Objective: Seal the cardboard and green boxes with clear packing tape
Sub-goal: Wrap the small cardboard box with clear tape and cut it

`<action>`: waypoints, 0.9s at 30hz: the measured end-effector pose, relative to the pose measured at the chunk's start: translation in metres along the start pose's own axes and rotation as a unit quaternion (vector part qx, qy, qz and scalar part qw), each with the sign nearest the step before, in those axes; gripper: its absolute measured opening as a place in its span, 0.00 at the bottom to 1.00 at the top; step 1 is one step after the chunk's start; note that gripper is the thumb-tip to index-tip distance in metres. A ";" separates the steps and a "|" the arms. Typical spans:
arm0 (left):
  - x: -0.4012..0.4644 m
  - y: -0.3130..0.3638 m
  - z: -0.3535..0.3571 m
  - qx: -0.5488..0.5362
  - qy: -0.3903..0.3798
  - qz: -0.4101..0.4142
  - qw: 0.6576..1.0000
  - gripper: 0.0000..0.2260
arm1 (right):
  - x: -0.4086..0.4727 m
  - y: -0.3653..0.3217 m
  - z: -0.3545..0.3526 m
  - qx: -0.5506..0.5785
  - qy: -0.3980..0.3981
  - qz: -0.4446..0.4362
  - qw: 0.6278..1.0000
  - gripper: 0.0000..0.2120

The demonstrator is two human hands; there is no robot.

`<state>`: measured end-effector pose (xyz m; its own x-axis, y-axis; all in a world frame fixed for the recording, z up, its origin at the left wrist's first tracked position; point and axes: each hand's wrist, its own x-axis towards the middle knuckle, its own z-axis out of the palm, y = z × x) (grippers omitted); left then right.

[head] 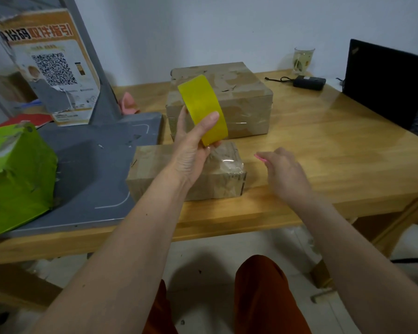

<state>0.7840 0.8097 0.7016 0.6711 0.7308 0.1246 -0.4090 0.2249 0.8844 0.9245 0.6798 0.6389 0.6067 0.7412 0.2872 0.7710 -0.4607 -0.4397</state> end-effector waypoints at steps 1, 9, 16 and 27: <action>0.000 0.000 -0.001 -0.008 0.003 0.002 1.000 0.61 | 0.002 -0.002 0.004 0.018 -0.012 0.021 1.000 0.19; 0.002 -0.001 -0.001 -0.018 0.008 0.013 1.000 0.59 | -0.046 -0.049 0.022 0.012 0.187 -0.318 0.929 0.13; -0.001 0.000 -0.003 -0.014 0.002 0.011 1.000 0.50 | -0.032 -0.080 0.020 -0.130 0.035 -0.176 0.975 0.32; -0.008 0.008 -0.024 -0.008 0.003 0.036 0.999 0.41 | -0.044 -0.080 0.009 -0.176 0.044 -0.209 0.961 0.33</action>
<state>0.7605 0.8215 0.6965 0.6366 0.7488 0.1845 -0.4658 0.1828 0.8658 0.8342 0.6886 0.6536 0.2316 0.8602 0.4544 0.9593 -0.2794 0.0401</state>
